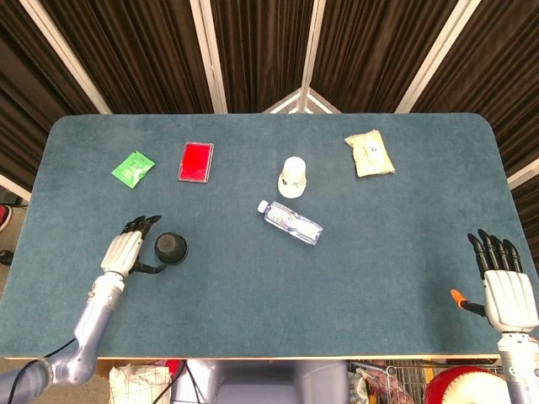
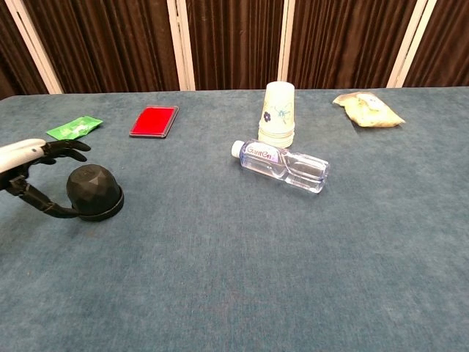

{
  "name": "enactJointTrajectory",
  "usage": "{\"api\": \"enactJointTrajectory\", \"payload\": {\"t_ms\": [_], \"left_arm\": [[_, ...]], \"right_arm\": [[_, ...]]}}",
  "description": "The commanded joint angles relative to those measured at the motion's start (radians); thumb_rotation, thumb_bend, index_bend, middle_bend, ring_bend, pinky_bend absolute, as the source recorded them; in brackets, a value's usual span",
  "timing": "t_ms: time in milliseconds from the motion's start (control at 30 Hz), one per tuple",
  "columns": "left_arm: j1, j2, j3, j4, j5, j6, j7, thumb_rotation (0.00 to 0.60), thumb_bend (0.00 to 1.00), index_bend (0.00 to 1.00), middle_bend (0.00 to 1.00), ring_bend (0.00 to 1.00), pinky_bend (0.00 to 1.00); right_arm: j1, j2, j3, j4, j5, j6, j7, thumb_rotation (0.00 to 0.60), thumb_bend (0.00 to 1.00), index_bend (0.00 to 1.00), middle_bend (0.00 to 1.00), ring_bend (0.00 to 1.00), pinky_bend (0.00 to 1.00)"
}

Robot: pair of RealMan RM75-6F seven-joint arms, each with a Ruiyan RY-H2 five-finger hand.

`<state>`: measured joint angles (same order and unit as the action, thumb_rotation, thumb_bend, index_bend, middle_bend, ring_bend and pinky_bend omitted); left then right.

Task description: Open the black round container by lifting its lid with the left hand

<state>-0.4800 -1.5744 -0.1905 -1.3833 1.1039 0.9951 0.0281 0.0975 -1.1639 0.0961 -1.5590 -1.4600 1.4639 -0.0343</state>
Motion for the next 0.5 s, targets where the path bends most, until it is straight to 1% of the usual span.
{"api": "enactJointTrajectory", "payload": {"t_ms": [33,133,300,500], "left_arm": [[-0.013,-0.023,-0.008,0.018,-0.011,-0.005,0.009,0.600,0.08,0.11,0.11,0.00,0.00],[-0.025,-0.045,-0.013,0.034,-0.018,-0.013,0.014,0.600,0.09,0.11,0.13,0.00,0.00],[-0.037,-0.072,-0.016,0.055,-0.032,-0.013,0.034,0.600,0.09,0.11,0.20,0.00,0.00],[-0.039,-0.085,-0.015,0.064,-0.044,-0.002,0.062,0.600,0.08,0.11,0.23,0.00,0.00]], "right_arm": [[0.002,-0.002,0.000,0.004,0.001,-0.003,0.001,0.600,0.18,0.01,0.00,0.00,0.01],[-0.004,-0.002,-0.005,-0.001,-0.004,0.005,-0.003,0.600,0.19,0.01,0.00,0.00,0.01],[-0.002,0.008,-0.001,-0.013,-0.001,0.004,-0.006,0.600,0.18,0.01,0.00,0.00,0.01],[-0.004,0.001,-0.004,-0.005,-0.003,0.006,-0.005,0.600,0.18,0.01,0.00,0.00,0.01]]}}
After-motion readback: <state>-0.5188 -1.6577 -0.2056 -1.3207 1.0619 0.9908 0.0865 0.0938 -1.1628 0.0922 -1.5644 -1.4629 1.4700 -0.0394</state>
